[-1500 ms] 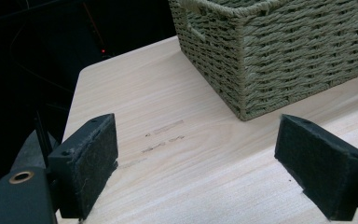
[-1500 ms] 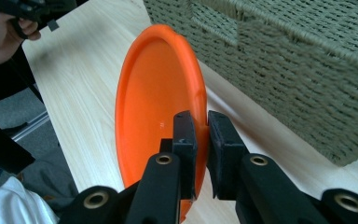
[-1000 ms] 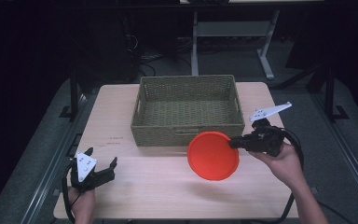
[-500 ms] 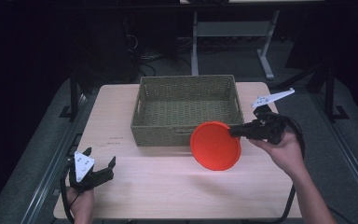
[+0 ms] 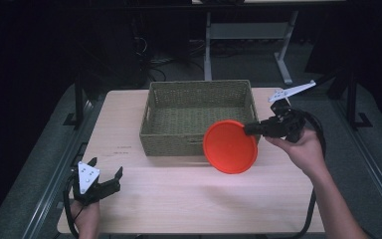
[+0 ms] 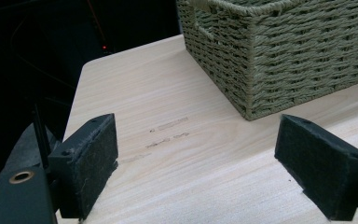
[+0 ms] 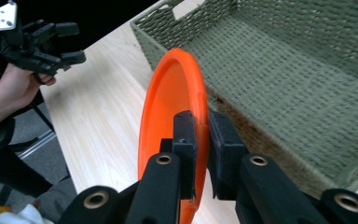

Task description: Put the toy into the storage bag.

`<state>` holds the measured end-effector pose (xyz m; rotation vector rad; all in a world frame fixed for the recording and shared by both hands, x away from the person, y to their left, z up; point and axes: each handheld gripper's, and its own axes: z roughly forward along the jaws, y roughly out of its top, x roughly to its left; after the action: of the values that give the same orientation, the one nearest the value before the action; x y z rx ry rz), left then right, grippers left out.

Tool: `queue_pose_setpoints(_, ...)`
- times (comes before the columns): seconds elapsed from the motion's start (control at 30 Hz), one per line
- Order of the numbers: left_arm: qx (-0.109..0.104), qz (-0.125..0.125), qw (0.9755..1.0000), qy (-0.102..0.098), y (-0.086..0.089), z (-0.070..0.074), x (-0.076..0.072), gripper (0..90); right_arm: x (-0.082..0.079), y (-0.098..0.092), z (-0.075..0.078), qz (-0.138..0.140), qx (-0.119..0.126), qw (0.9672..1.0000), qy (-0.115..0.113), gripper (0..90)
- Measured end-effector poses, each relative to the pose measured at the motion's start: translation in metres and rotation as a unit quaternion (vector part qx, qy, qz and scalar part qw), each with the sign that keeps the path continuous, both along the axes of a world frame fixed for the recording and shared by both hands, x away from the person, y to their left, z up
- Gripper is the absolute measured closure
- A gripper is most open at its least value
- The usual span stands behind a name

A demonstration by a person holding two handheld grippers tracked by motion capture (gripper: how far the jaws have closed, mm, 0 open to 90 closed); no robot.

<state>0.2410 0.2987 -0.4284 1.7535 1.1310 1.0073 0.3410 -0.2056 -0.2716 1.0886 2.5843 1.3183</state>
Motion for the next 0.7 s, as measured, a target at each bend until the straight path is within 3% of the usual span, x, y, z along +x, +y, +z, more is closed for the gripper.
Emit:
queue_pose_setpoints(0.4, -0.002, 0.003, 1.0000, -0.002, 0.002, 0.000, -0.001, 12.7, 0.021, 0.007, 0.026, -0.006, 0.011, 0.9999, -0.007, 82.0)
queue_pose_setpoints(0.7, -0.006, 0.004, 1.0000, -0.005, 0.001, 0.000, -0.001, 12.7, 0.039, 0.014, 0.037, -0.015, 0.017, 0.9997, -0.006, 82.1)
